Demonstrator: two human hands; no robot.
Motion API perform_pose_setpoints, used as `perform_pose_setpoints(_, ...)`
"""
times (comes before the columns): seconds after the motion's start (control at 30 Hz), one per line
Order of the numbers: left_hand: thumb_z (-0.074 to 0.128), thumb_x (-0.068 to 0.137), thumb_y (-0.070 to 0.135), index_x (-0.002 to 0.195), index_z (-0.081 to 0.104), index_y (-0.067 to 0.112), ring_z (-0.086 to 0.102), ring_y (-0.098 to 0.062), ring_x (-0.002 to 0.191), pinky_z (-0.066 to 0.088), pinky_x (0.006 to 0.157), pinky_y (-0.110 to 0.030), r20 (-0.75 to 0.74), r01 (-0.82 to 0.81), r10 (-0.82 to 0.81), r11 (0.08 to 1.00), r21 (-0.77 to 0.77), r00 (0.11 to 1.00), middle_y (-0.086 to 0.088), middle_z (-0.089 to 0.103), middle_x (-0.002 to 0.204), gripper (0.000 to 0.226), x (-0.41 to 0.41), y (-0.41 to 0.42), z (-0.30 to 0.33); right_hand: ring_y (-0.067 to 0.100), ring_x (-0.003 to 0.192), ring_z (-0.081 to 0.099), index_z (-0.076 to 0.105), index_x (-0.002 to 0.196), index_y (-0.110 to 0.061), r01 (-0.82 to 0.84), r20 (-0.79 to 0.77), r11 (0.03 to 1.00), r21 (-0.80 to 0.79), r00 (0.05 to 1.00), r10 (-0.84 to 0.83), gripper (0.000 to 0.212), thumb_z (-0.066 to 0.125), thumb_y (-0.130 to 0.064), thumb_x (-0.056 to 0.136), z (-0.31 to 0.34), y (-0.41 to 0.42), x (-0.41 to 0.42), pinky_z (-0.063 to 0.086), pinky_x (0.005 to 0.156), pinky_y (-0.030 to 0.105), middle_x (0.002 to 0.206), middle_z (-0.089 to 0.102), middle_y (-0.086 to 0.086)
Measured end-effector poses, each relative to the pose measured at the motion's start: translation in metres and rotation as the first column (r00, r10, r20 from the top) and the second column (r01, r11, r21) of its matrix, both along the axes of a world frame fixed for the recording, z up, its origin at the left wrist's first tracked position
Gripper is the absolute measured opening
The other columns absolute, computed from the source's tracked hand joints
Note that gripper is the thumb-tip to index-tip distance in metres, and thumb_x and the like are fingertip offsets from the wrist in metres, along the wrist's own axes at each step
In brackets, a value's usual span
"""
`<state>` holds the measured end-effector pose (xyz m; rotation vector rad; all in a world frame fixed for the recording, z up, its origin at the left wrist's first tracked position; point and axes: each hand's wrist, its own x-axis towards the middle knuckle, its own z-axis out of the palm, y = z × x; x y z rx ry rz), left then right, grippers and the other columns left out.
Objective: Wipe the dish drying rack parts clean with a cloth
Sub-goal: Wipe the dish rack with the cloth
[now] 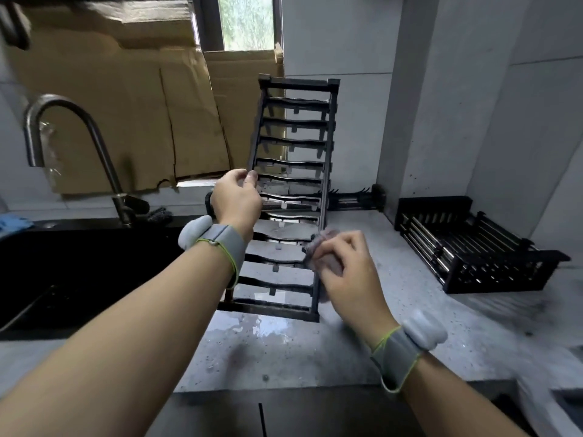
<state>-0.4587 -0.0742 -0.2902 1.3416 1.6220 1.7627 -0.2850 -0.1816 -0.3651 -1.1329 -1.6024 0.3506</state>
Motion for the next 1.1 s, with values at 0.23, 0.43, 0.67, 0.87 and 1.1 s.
perform_pose_setpoints(0.23, 0.061, 0.098, 0.032, 0.124, 0.065, 0.011, 0.064, -0.024, 0.099, 0.054, 0.092, -0.040, 0.219, 0.013, 0.005, 0.997, -0.080, 0.976, -0.003, 0.068, 0.107, 0.033, -0.001, 0.002, -0.005, 0.006, 0.094, 0.058, 0.061, 0.087, -0.018, 0.002, -0.241, 0.997, -0.081, 0.970, -0.022, 0.017, 0.070, -0.003, 0.085, 0.007, 0.009, 0.002, 0.047, 0.080, 0.010, 0.107, 0.044, -0.005)
perform_pose_setpoints(0.43, 0.061, 0.098, 0.027, 0.115, 0.061, 0.012, 0.053, -0.021, 0.074, 0.048, 0.071, -0.038, 0.354, 0.152, -0.116, 0.985, -0.076, 0.928, -0.004, 0.062, 0.094, 0.022, 0.000, -0.010, -0.012, 0.010, 0.104, 0.058, 0.068, 0.074, -0.022, 0.010, -0.137, 0.981, -0.194, 0.990, -0.037, 0.037, 0.062, 0.014, 0.070, 0.009, 0.022, 0.015, 0.047, 0.096, 0.023, 0.106, 0.054, -0.004)
perform_pose_setpoints(0.67, 0.057, 0.100, 0.025, 0.111, 0.055, 0.012, 0.063, -0.022, 0.073, 0.060, 0.070, -0.045, 0.268, 0.326, -0.266, 0.922, -0.211, 0.926, -0.011, 0.062, 0.094, 0.018, -0.012, -0.045, -0.018, -0.008, 0.100, 0.054, 0.071, 0.075, -0.025, 0.052, -0.043, 0.984, -0.168, 0.997, -0.061, 0.047, 0.055, 0.018, 0.065, 0.019, 0.027, 0.036, 0.038, 0.090, 0.005, 0.103, 0.057, -0.009)
perform_pose_setpoints(0.87, 0.064, 0.092, 0.032, 0.094, 0.046, 0.014, 0.049, -0.025, 0.088, 0.046, 0.079, -0.042, -0.490, -0.077, 0.055, 0.997, -0.026, 0.870, -0.003, 0.049, 0.097, 0.025, -0.030, -0.057, -0.014, 0.009, 0.110, 0.060, 0.071, 0.075, -0.028, -0.011, 0.017, 0.990, -0.142, 1.000, 0.013, 0.050, 0.057, 0.017, 0.059, 0.023, 0.034, 0.059, 0.042, 0.094, 0.015, 0.107, 0.061, -0.003)
perform_pose_setpoints(1.1, 0.064, 0.093, 0.038, 0.123, 0.060, 0.023, 0.051, -0.020, 0.118, 0.037, 0.105, -0.046, -0.984, 0.492, 0.073, 0.859, 0.145, 0.163, 0.003, 0.058, 0.122, 0.033, -0.007, -0.046, 0.022, 0.007, 0.101, 0.059, 0.072, 0.073, -0.028, -0.103, 0.123, 0.978, -0.179, 0.984, 0.126, 0.049, 0.060, 0.018, 0.061, 0.033, 0.031, 0.068, 0.046, 0.083, 0.016, 0.103, 0.060, -0.007)
